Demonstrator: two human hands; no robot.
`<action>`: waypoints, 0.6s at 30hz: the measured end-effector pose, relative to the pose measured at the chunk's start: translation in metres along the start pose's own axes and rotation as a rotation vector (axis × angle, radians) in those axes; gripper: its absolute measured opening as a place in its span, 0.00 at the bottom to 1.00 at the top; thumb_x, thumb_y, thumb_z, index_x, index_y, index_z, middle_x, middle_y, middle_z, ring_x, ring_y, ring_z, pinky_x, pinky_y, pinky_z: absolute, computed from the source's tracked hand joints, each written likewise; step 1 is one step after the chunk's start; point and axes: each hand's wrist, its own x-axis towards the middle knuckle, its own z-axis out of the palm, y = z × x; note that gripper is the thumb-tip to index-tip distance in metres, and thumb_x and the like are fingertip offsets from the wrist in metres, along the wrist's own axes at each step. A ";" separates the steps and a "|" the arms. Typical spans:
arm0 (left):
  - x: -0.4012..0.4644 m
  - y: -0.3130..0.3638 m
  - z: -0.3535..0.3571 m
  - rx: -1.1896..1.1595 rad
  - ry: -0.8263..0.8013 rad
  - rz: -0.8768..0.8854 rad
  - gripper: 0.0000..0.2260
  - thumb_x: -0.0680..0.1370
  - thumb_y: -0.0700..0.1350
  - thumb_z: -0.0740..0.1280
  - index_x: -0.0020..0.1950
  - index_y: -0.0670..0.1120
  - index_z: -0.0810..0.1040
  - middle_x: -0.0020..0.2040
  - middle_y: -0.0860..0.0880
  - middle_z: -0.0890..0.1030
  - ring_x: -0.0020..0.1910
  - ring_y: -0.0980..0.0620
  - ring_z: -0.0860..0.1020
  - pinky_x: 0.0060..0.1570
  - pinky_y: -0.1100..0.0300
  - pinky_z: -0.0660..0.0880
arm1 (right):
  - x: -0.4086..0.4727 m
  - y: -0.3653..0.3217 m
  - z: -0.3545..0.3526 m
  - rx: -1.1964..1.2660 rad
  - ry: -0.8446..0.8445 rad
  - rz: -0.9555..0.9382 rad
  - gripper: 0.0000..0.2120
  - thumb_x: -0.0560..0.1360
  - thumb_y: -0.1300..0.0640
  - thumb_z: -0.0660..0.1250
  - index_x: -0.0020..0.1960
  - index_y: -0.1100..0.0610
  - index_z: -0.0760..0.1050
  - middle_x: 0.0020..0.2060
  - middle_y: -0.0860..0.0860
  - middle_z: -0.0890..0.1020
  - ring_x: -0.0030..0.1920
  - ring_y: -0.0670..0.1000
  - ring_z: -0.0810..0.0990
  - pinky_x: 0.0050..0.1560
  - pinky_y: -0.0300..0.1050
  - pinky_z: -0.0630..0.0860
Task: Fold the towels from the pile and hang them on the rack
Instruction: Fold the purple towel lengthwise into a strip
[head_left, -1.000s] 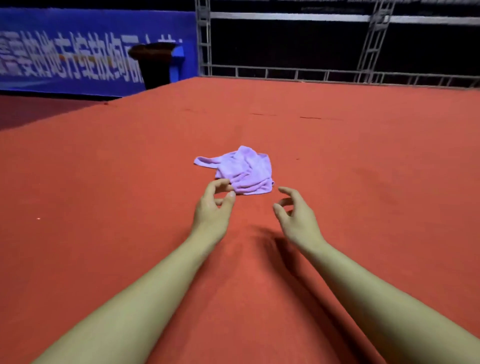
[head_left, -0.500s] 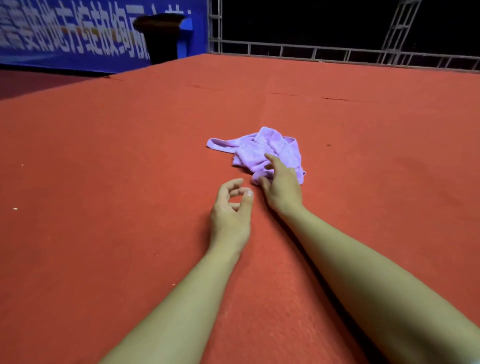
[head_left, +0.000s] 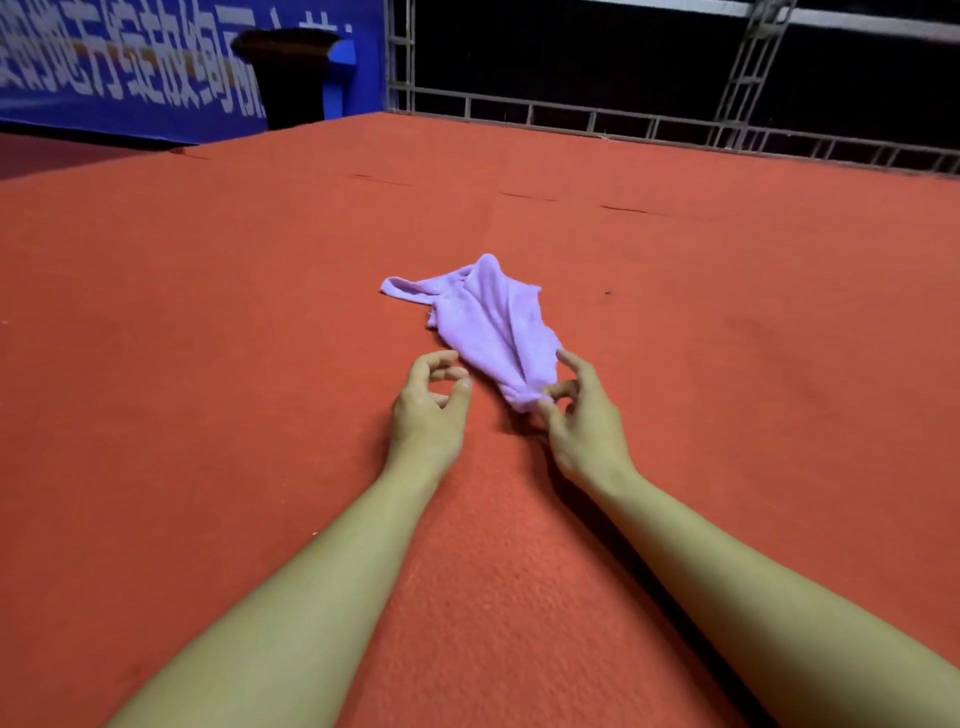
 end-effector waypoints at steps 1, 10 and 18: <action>-0.002 0.003 0.001 0.041 -0.036 0.021 0.14 0.76 0.40 0.69 0.56 0.57 0.74 0.47 0.60 0.80 0.30 0.60 0.73 0.38 0.59 0.73 | -0.014 0.001 -0.014 -0.012 -0.014 -0.009 0.28 0.75 0.63 0.69 0.73 0.53 0.64 0.42 0.38 0.78 0.36 0.43 0.74 0.46 0.41 0.69; -0.062 0.047 0.023 0.499 -0.365 0.399 0.22 0.72 0.40 0.65 0.67 0.47 0.75 0.58 0.46 0.80 0.56 0.44 0.75 0.62 0.52 0.70 | -0.139 0.009 -0.117 0.109 -0.155 -0.052 0.34 0.75 0.58 0.67 0.76 0.48 0.55 0.44 0.44 0.80 0.37 0.51 0.77 0.46 0.50 0.76; -0.114 0.095 0.063 0.689 -0.773 0.662 0.19 0.71 0.50 0.61 0.59 0.50 0.82 0.53 0.48 0.83 0.54 0.46 0.80 0.58 0.50 0.74 | -0.197 0.001 -0.182 0.212 -0.233 -0.035 0.35 0.76 0.62 0.66 0.75 0.46 0.53 0.44 0.41 0.78 0.40 0.54 0.75 0.44 0.37 0.72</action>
